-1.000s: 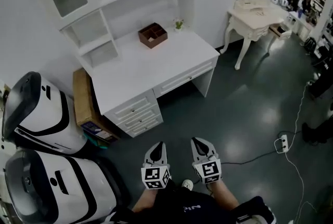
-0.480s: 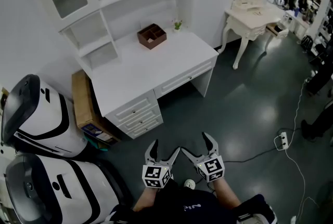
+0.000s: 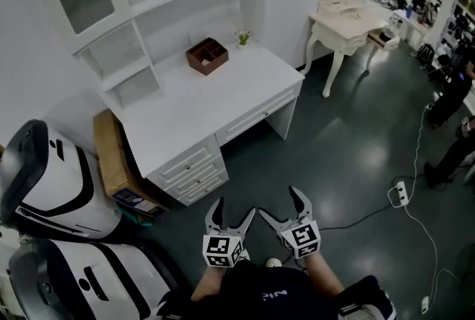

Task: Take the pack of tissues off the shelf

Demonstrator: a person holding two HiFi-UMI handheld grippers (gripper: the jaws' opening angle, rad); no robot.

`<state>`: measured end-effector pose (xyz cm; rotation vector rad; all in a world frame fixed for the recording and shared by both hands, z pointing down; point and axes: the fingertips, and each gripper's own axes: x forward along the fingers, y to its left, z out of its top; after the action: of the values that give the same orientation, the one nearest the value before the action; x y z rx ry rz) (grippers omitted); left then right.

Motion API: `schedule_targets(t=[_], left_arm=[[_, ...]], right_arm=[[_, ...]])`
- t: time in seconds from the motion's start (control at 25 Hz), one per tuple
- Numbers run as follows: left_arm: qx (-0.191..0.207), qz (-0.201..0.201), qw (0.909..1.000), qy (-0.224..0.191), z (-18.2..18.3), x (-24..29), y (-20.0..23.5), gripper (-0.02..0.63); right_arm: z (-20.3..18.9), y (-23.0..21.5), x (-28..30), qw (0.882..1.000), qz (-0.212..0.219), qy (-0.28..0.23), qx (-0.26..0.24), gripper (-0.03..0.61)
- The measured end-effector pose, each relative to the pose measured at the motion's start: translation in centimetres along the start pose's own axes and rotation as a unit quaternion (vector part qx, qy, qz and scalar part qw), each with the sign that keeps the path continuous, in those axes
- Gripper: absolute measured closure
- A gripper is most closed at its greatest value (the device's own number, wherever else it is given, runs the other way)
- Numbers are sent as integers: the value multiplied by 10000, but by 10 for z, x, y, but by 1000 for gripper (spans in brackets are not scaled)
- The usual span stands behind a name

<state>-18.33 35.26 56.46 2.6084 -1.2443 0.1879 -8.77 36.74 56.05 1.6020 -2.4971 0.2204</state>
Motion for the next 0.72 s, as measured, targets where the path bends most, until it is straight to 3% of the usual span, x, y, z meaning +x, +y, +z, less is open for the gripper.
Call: schedule_targets(t=[0.56, 0.72], left_arm=[[-4, -387, 9991, -168, 15, 9, 47, 215], [-111, -432, 9990, -21, 6, 8, 58, 215]], right_arm=[[12, 9, 33, 9985, -524, -165, 15, 130], [4, 15, 37, 9981, -603, -72, 82, 130]])
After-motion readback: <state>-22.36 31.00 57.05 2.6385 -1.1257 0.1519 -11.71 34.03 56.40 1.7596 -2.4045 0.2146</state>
